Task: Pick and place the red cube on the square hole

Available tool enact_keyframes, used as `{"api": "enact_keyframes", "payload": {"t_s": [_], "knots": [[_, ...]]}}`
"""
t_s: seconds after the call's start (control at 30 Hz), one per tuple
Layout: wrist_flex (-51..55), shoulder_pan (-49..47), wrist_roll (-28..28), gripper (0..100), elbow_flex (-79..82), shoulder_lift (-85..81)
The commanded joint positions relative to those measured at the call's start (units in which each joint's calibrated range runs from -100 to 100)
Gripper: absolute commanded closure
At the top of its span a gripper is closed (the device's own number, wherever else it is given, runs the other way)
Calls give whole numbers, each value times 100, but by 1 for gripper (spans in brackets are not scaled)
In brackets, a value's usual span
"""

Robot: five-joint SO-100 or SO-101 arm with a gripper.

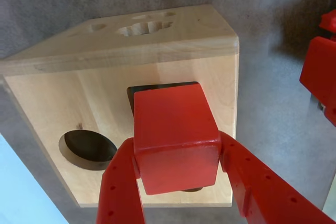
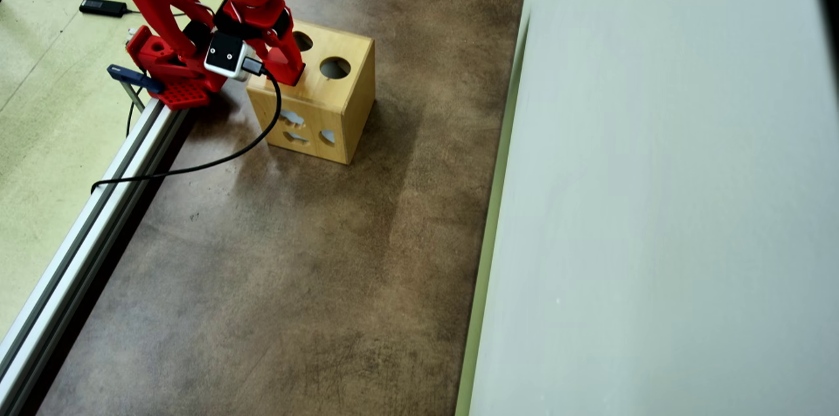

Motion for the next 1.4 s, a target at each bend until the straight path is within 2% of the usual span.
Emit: {"api": "enact_keyframes", "payload": {"t_s": [0.0,0.2,0.37,0.93,1.37], "knots": [[-15,-18,-5,56,-198,-418],[-7,49,-10,25,-189,-461],[-7,49,-10,11,-198,-673],[-7,49,-10,10,-198,-1106],[-23,-26,39,10,-288,-3900]]}}
